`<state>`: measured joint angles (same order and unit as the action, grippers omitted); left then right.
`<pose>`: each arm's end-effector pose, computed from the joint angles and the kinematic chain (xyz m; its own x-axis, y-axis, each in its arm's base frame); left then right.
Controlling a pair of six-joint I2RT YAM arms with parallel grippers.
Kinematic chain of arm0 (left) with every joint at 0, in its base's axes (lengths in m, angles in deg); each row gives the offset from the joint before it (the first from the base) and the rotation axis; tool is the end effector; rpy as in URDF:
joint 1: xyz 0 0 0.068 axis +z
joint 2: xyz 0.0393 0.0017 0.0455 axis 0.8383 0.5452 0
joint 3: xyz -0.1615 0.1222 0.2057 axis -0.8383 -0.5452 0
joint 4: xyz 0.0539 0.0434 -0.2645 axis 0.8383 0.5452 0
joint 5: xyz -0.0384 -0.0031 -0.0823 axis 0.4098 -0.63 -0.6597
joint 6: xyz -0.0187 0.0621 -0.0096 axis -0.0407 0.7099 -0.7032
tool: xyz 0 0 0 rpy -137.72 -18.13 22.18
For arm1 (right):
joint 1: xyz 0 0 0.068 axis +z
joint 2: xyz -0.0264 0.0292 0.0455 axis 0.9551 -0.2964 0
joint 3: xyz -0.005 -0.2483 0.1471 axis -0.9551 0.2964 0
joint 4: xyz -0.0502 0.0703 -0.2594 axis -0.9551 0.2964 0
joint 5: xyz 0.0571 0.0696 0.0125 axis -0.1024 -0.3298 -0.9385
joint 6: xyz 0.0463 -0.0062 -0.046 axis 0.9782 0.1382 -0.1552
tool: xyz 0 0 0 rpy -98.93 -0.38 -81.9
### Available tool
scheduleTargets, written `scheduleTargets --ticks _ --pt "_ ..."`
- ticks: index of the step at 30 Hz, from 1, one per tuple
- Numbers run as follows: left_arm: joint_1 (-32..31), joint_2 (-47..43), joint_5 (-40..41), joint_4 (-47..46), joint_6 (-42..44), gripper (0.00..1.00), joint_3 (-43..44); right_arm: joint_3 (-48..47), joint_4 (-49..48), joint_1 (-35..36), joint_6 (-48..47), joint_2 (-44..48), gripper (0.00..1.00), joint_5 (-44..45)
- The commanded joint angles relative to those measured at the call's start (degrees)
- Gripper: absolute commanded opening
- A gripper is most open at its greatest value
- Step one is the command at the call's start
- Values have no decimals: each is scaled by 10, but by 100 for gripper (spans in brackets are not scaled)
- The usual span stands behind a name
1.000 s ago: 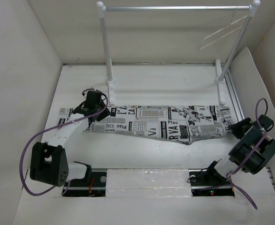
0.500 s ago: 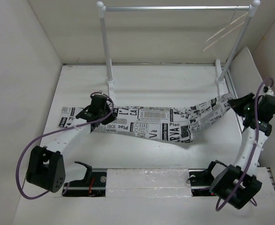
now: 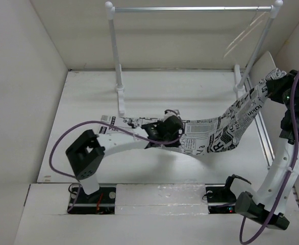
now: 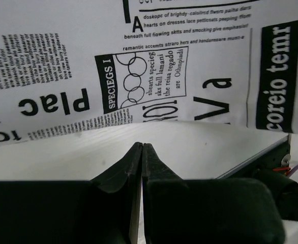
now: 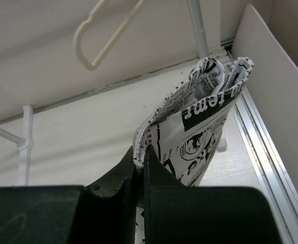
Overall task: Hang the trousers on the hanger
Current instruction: Fold the trousers at the center of the board.
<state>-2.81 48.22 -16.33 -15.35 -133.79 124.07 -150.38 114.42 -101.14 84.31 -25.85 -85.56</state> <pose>0.2034 -0.3412 0.2405 -0.8346 -0.0359 -0.5496 0.3184 0.7828 -0.5346 0.1618 -0.0652 0.5188 -0.1272 0.2896 -0.9486 0.1414 0.9519 0.2717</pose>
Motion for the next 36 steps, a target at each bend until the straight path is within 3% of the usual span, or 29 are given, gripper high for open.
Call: scheduleTargets --ticks 1,8,12,14,17,18,20,21,23,24,25,27,28,31,36 --pt "-10 70 6 -18 -34 0 51 -51 -24 32 -20 -14 0 -23" --pt "-43 193 -35 -45 -40 0 162 -124 -16 206 -17 -55 0 47" --pt "-54 225 -32 -27 -55 0 190 -122 -47 370 10 -72 0 142" --pt "-36 205 -21 -2 -57 0 170 -122 -55 425 16 -83 0 176" --pt "-1 78 32 -1 -57 0 73 -132 -73 527 24 -115 0 238" --pt "36 -15 60 -1 -52 0 13 -136 -83 551 27 -124 0 266" --pt "90 -113 80 18 -47 0 -41 -152 -95 612 30 -155 0 289" --pt "163 -209 83 25 -42 0 -87 -159 -106 629 33 -169 0 303" --pt "247 -300 76 34 -8 0 -123 -174 -119 666 36 -217 0 312" --pt "292 -370 37 29 10 0 -149 -194 -133 675 40 -235 0 310" --pt "386 -392 17 31 28 2 -153 -206 -139 683 43 -273 0 312" --pt "475 -424 -75 48 62 2 -145 -251 -148 699 49 -313 0 310" --pt "549 -422 -105 65 75 2 -138 -267 -149 699 51 -331 0 307" --pt "601 -421 -140 99 96 1 -109 -322 -164 734 56 -400 0 310" --pt "601 -432 -60 146 86 2 -44 -363 -194 808 71 -545 0 265"
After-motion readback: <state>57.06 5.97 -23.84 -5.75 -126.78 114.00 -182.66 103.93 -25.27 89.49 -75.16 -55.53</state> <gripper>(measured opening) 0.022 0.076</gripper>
